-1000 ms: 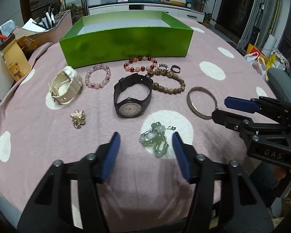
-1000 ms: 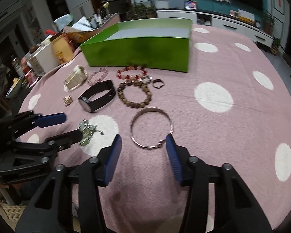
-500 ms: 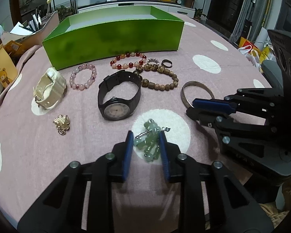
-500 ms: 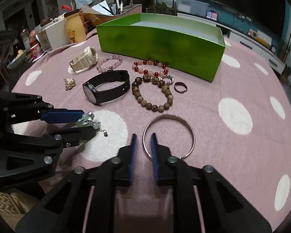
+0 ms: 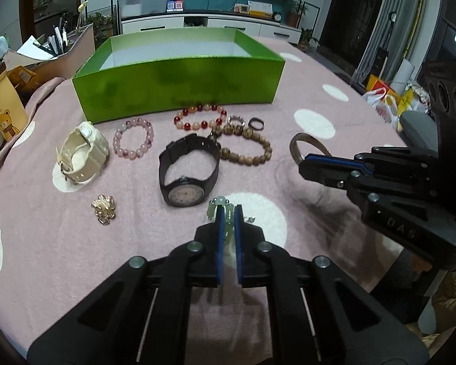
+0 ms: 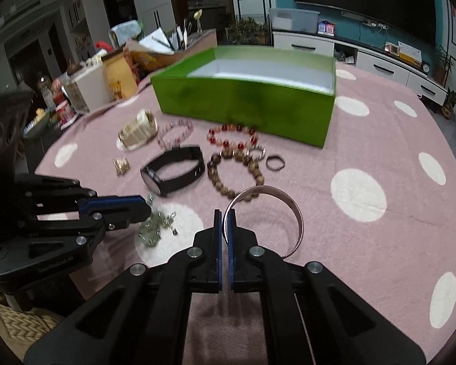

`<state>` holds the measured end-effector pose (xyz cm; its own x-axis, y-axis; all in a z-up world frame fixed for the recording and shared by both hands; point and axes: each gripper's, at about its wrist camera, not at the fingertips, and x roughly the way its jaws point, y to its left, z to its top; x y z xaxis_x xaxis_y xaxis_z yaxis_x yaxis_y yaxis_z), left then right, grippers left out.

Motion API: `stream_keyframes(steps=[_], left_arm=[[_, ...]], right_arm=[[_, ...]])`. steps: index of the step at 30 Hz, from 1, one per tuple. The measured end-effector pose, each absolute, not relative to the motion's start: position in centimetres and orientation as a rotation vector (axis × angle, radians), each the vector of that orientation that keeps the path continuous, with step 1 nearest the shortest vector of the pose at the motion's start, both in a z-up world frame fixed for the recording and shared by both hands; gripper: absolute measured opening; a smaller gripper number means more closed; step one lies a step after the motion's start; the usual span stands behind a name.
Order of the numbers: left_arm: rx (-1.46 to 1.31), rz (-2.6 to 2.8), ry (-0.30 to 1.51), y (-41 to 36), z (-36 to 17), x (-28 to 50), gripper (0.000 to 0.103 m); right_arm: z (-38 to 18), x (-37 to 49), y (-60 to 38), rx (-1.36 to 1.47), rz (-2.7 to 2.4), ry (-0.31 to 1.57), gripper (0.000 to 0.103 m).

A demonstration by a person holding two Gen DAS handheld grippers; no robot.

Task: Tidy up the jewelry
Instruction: 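Carry the jade bracelet and silver bangle into the green box while both tools open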

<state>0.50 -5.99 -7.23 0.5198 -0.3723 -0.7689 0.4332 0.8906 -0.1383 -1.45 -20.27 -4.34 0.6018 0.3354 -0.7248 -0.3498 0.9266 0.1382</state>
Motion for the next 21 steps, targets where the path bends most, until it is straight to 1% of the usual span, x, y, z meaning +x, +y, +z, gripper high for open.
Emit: stream_keyframes(steps=[9, 15, 21], left_arm=[[0.028, -0.479, 0.890, -4.9, -6.0, 0.8, 0.005], [0.012, -0.473, 0.823, -4.1, -3.3, 1.1, 0.006], [0.018, -0.461, 0.763, -3.7, -0.2, 3.0, 0.005]], right_arm=[[-2.4, -1.5, -20.7, 0.000, 0.393, 0.788, 0.003], [-0.8, -1.2, -21.3, 0.006, 0.382, 0.741, 0.003], [1.1, -0.2, -21.8, -0.002, 0.360, 0.681, 0.003]])
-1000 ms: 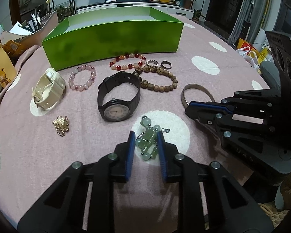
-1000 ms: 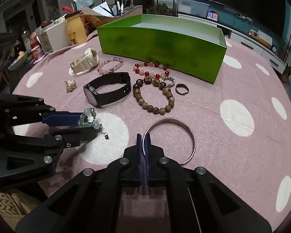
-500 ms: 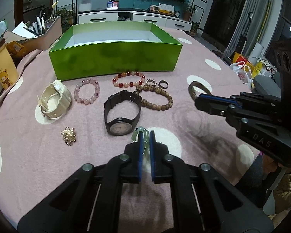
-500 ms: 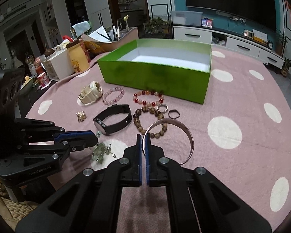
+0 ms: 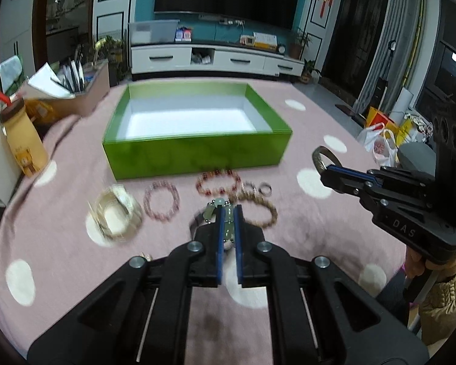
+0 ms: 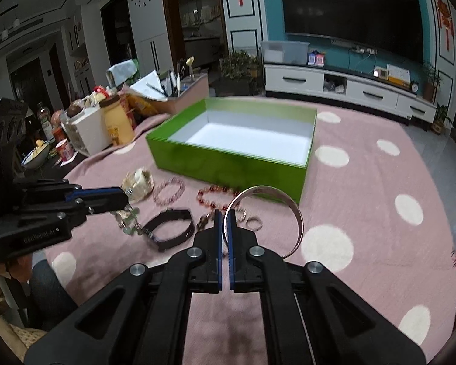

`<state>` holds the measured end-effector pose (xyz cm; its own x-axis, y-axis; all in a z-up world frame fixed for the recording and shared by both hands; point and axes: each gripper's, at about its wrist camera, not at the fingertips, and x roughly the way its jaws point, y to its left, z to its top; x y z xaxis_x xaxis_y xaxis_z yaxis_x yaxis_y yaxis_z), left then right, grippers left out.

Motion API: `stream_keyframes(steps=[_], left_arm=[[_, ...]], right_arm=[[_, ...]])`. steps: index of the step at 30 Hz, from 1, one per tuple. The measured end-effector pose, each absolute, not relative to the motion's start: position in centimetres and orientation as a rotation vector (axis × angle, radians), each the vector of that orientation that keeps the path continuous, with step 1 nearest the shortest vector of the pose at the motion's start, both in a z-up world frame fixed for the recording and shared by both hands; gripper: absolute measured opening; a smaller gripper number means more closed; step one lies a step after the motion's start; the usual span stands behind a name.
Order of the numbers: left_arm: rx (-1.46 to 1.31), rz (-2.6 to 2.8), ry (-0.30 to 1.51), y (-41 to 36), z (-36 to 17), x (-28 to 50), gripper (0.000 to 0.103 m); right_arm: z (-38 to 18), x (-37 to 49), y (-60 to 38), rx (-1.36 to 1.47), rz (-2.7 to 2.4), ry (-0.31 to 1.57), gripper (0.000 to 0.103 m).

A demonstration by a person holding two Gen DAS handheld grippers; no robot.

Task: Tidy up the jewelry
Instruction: 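Carry the jade bracelet and silver bangle into the green box while both tools open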

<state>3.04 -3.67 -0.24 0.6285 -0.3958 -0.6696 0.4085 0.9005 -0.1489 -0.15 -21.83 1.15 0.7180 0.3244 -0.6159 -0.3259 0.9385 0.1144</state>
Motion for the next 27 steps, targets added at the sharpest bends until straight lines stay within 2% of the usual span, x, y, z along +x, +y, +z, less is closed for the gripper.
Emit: stream_keyframes(steps=[14, 21, 27], left_arm=[[0.030, -0.357, 0.663, -3.4, 5.0, 12.4, 0.005], [0.040, -0.289, 0.678, -3.8, 5.1, 17.4, 0.006], [0.060, -0.221, 0.737, -4.0, 3.1, 21.8, 0.006]], right_arm=[[4.8, 6.3, -20.8, 0.017, 0.328, 0.543, 0.003], [4.4, 10.7, -19.3, 0.009, 0.334, 0.553, 0.003], [2.7, 14.5, -18.7, 0.022, 0.309, 0.605, 0.003]])
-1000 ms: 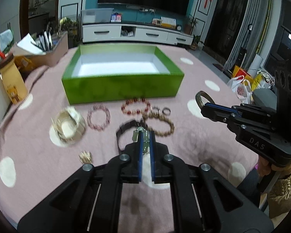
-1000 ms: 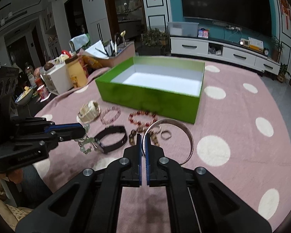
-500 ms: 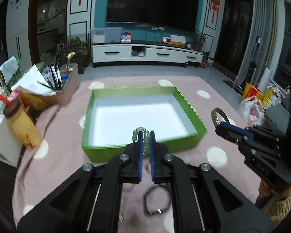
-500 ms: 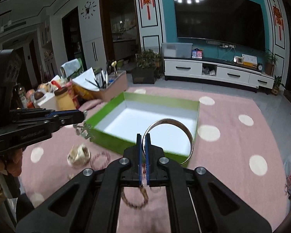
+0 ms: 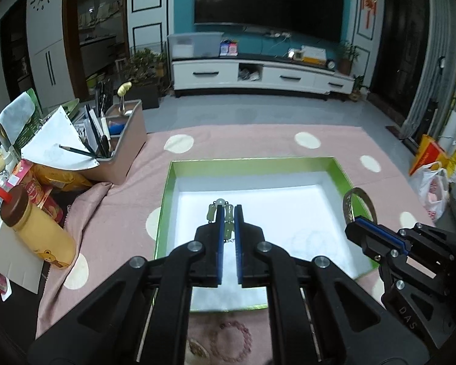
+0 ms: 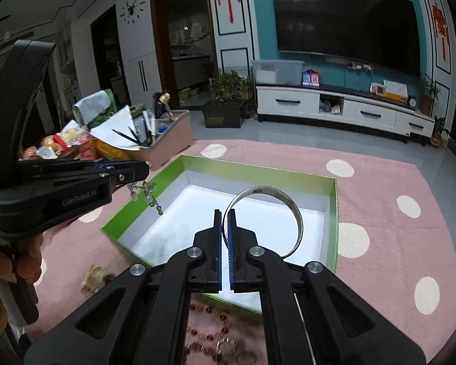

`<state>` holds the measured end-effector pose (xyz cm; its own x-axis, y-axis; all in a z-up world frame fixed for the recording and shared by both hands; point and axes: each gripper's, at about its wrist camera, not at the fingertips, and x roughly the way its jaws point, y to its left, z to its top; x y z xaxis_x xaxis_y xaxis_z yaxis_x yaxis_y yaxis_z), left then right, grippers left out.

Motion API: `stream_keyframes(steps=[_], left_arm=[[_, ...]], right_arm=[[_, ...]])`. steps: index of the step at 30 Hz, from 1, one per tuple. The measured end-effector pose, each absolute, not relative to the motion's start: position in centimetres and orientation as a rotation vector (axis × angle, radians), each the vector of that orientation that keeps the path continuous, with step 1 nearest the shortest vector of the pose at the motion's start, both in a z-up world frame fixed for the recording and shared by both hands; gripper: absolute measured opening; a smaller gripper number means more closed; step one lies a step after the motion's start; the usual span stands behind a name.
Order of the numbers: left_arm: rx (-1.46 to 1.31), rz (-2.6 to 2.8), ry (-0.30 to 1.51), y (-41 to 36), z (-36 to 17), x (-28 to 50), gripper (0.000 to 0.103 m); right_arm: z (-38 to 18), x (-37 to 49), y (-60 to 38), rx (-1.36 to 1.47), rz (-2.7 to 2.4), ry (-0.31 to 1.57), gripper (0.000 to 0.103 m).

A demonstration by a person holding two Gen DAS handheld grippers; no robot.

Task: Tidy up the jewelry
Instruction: 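Carry the jade bracelet and silver bangle into the green box while both tools open, then withdraw both open tools from the green box back over the table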

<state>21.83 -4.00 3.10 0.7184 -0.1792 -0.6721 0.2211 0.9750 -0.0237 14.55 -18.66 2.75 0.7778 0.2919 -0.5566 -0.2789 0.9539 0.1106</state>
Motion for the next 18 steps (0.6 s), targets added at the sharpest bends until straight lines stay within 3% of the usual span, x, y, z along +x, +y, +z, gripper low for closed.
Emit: stream_keyframes(steps=[6, 7, 9, 11, 14, 18], left_arm=[[0.076, -0.163, 0.813, -4.0, 0.3, 24.5, 0.007], [0.081, -0.150, 0.820, -4.0, -0.1, 24.7, 0.011], [0.079, -0.140, 0.832, -3.8, -0.5, 24.6, 0.036], [0.079, -0.131, 0.829, -3.7, -0.4, 24.3, 0.045], [0.087, -0.124, 0.816, -3.4, 0.0, 23.2, 0.061], [0.114, -0.130, 0.787, -3.2, 0.8, 21.0, 0.074]], right_arm=[[1.1, 17.3, -18.1, 0.014, 0.264, 0.655, 0.005], [0.9, 17.5, -18.1, 0.015, 0.256, 0.663, 0.009], [0.6, 17.4, -18.4, 0.033, 0.250, 0.676, 0.020], [0.6, 16.9, -18.7, 0.047, 0.242, 0.666, 0.029], [0.8, 16.2, -19.2, 0.071, 0.249, 0.663, 0.031], [1.2, 14.5, -19.9, 0.093, 0.248, 0.656, 0.038]])
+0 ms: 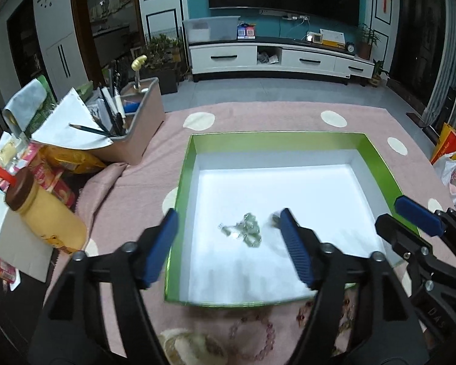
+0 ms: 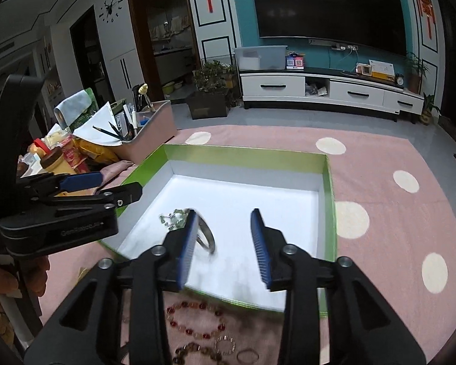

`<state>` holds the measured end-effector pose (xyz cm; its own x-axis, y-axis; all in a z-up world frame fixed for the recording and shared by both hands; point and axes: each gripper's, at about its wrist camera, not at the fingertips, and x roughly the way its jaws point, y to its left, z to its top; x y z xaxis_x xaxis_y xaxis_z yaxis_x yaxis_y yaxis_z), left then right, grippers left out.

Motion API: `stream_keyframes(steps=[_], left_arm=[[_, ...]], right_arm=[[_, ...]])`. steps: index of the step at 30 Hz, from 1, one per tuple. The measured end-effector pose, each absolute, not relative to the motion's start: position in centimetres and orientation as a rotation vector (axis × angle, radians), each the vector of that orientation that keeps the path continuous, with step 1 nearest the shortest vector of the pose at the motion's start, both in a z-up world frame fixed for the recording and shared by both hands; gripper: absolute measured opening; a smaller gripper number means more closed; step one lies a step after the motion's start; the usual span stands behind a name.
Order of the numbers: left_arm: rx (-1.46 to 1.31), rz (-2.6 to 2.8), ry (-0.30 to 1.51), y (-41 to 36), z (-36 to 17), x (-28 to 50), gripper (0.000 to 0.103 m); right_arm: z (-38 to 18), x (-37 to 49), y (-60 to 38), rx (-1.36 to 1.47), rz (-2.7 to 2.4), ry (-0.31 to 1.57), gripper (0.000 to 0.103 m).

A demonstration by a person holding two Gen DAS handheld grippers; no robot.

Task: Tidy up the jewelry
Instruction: 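Withdraw both open tools from the green box back over the table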

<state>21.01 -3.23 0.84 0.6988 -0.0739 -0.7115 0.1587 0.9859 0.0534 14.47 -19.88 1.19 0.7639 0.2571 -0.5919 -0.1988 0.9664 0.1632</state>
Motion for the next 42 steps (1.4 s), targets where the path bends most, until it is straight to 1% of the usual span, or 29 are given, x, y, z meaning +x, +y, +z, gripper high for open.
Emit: stream_keyframes(steps=[1, 3, 4, 5, 6, 9, 11, 13, 14, 15, 26, 36, 38, 42], left_arm=[[0.115, -0.133, 0.784, -3.1, 0.9, 20.5, 0.075], [0.109, -0.130, 0.782, -2.7, 1.2, 19.1, 0.081], [0.104, -0.133, 0.783, -2.5, 1.3, 18.4, 0.081], [0.100, -0.135, 0.782, -2.4, 1.3, 17.9, 0.081], [0.097, -0.139, 0.783, -2.1, 1.4, 17.3, 0.082], [0.086, -0.158, 0.787, -1.4, 1.5, 15.0, 0.087], [0.071, -0.166, 0.795, -1.0, 1.4, 13.5, 0.088], [0.061, -0.165, 0.808, -0.6, 1.1, 11.9, 0.090], [0.059, -0.165, 0.813, -0.5, 1.0, 11.3, 0.091], [0.059, -0.168, 0.819, -0.3, 0.8, 10.6, 0.091], [0.062, -0.176, 0.871, 0.7, -1.5, 4.7, 0.094], [0.031, -0.196, 0.915, 1.1, -2.6, 2.2, 0.095], [0.026, -0.189, 0.921, 1.3, -2.9, 1.9, 0.095], [0.009, -0.177, 0.923, 1.9, -3.2, 1.3, 0.095]], right_arm=[[1.3, 13.7, -20.1, 0.100, 0.254, 0.657, 0.039], [1.3, 12.7, -20.4, 0.106, 0.248, 0.663, 0.042], [1.4, 12.2, -20.5, 0.108, 0.246, 0.666, 0.049], [1.3, 11.4, -20.7, 0.114, 0.242, 0.668, 0.058], [1.3, 10.7, -21.0, 0.121, 0.234, 0.671, 0.063], [1.1, 8.6, -21.4, 0.133, 0.220, 0.693, 0.066], [1.1, 7.1, -21.7, 0.145, 0.210, 0.702, 0.073], [1.1, 6.0, -22.0, 0.162, 0.208, 0.706, 0.075], [1.1, 5.3, -22.0, 0.169, 0.209, 0.709, 0.080], [1.2, 4.8, -22.0, 0.172, 0.206, 0.712, 0.082], [0.9, 0.3, -22.1, 0.161, 0.196, 0.754, 0.085], [-1.0, -2.7, -21.6, 0.152, 0.203, 0.818, 0.085], [-1.3, -3.0, -21.5, 0.147, 0.211, 0.823, 0.092], [-1.8, -3.9, -21.8, 0.161, 0.229, 0.820, 0.092]])
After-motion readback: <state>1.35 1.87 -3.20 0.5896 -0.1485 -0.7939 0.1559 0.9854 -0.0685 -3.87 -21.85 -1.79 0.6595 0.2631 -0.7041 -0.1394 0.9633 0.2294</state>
